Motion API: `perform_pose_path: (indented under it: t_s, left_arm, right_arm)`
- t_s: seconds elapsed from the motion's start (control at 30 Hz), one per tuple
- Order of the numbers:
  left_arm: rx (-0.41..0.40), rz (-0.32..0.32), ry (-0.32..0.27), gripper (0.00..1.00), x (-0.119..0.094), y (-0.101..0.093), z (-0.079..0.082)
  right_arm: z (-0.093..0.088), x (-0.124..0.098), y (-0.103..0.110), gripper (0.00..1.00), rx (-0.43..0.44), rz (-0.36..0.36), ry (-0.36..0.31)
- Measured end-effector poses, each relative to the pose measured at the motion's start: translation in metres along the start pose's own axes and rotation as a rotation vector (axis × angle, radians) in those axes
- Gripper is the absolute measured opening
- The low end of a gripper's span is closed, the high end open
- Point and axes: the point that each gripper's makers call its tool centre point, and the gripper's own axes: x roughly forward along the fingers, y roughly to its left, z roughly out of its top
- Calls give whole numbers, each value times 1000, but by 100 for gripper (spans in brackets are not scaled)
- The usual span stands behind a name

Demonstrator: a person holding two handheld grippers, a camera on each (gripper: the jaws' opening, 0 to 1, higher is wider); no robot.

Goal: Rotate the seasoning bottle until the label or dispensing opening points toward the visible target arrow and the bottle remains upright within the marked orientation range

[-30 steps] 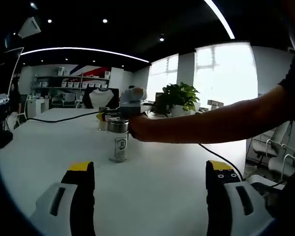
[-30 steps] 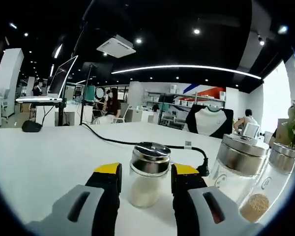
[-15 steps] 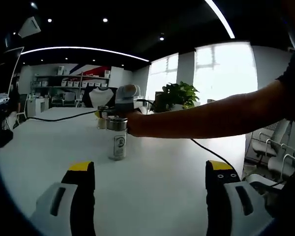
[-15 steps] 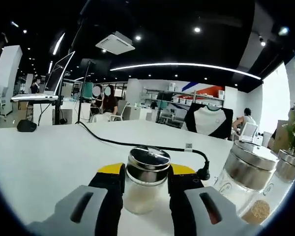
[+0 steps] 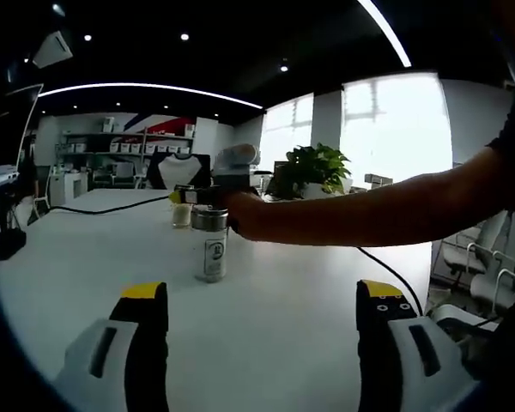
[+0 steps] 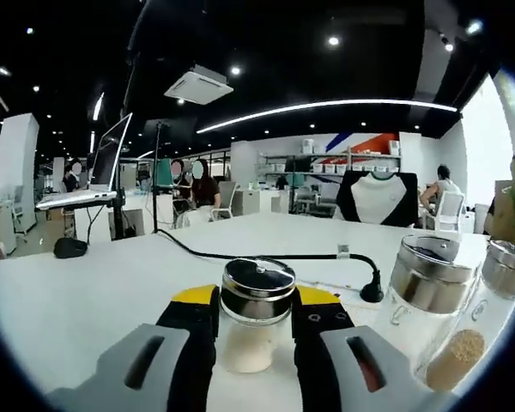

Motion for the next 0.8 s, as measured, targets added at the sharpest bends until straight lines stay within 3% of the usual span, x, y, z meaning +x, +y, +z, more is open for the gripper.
perform_pose_path:
  t_s: [0.13,0.27,0.47,0.8]
  left_arm:
    - [5,14,-2,94,1,4,1]
    - [13,36,-11,92,2,8,3]
    - [-1,25,-25,90,8,9,7]
    - [35,10,-35,89,17,5,12]
  right_arm:
    - [5,-14,7,31,-65,33,-19]
    - [6,-33,11,31,-71,70,-12]
    - [8,-62,18,31,-150,114,-24]
    - [15,-112,14,31,-105,149,-52]
